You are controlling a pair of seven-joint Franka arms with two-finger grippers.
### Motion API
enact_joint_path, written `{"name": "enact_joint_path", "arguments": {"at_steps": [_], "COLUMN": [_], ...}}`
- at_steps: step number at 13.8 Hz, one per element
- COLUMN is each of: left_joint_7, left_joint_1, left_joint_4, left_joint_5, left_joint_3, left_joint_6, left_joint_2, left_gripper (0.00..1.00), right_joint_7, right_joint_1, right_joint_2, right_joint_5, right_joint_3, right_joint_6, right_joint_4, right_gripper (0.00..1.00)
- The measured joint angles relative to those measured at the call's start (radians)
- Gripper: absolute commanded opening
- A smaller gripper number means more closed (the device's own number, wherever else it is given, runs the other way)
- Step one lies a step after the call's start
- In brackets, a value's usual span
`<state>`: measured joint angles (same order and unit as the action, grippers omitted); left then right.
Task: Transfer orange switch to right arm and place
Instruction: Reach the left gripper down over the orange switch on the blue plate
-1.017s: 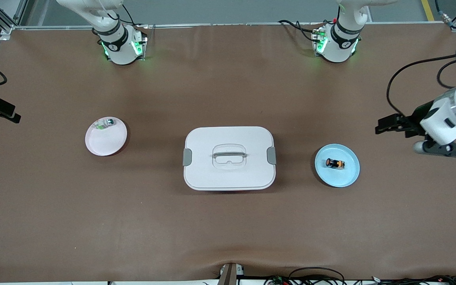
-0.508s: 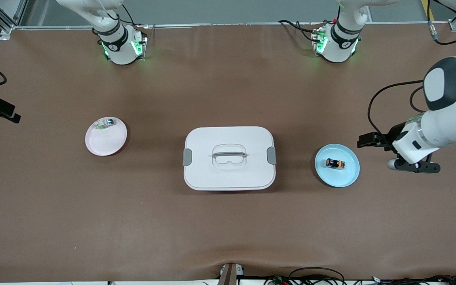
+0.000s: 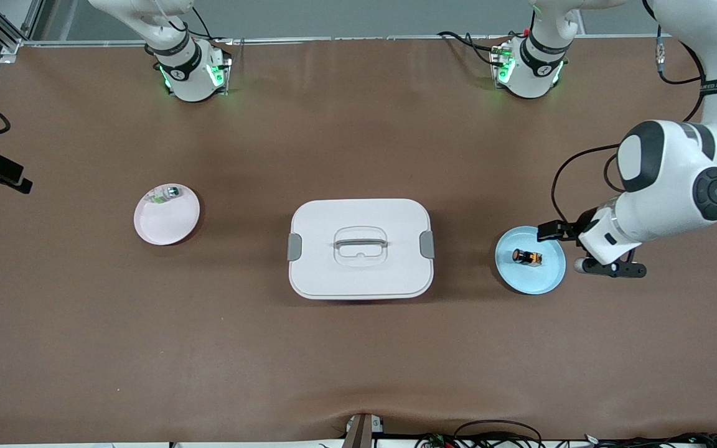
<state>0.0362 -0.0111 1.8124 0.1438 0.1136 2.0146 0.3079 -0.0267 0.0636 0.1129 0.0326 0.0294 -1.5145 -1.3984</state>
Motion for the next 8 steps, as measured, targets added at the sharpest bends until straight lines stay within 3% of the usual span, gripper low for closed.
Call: {"name": "enact_joint_path", "arguments": {"at_steps": [8], "left_joint_7": [0.100], "left_joint_1": [0.010], "left_joint_4": [0.048], "left_joint_5": [0.000], "left_joint_3": [0.002], "left_joint_6": [0.152], "left_joint_2": [0.105], "left_gripper": [1.00], "right_joint_7": [0.000], "right_joint_1": [0.004], "right_joint_2": [0.000], "right_joint_5": [0.000], "right_joint_3": [0.003], "right_joint_6": [0.000], "right_joint_4": [0.000], "right_gripper": [1.00]}}
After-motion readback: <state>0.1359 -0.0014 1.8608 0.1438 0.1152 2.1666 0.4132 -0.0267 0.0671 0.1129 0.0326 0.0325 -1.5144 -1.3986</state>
